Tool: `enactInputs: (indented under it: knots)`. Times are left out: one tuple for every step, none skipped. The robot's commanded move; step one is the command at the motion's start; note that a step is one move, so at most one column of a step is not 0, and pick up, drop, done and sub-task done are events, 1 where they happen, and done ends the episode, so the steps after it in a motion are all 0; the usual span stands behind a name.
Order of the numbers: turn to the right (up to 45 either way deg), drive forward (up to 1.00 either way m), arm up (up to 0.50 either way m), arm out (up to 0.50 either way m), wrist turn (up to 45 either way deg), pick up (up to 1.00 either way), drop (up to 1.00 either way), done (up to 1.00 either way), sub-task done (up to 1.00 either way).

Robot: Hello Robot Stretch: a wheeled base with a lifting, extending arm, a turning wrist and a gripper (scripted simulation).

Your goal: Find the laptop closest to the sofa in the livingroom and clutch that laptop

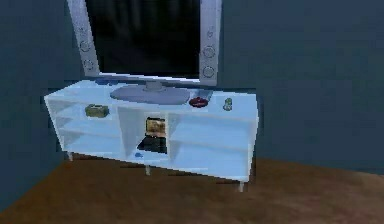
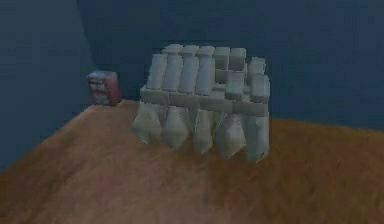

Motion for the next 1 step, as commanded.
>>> enactInputs:
  knots:
    - [0.0, 0.90, 0.00, 0.00, 0.0, 0.00, 0.00, 0.00, 0.00]
